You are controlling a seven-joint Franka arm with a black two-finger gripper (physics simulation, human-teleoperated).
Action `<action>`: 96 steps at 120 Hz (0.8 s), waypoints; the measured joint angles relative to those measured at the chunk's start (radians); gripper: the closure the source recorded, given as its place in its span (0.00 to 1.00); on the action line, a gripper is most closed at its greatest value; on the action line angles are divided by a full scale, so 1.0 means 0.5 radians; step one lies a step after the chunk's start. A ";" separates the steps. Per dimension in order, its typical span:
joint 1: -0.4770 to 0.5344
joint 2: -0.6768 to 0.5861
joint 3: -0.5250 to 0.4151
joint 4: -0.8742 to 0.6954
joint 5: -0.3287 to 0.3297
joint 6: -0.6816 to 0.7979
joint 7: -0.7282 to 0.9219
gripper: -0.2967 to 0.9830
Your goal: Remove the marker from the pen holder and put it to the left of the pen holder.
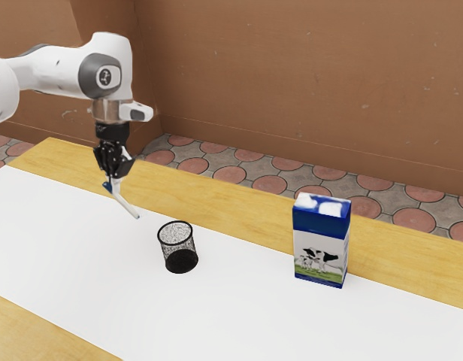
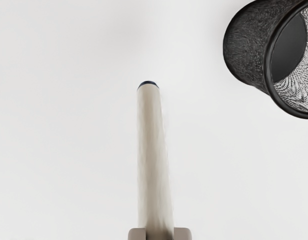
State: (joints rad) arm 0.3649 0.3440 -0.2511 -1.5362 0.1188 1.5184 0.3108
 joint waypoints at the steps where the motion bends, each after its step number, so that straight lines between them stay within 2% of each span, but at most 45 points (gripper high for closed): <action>1: 0.009 0.012 0.001 0.006 0.001 -0.001 0.000 0.85; 35: 0.100 0.430 0.055 0.350 0.062 -0.230 0.008 0.85; 50: 0.123 0.512 0.057 0.400 0.082 -0.301 0.012 0.84; 76: 0.146 0.537 0.058 0.402 0.075 -0.363 0.014 0.50; 96: 0.152 0.499 0.047 0.370 0.066 -0.380 0.014 0.35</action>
State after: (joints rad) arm 0.4409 0.5934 -0.2279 -1.3513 0.1518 1.3285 0.3176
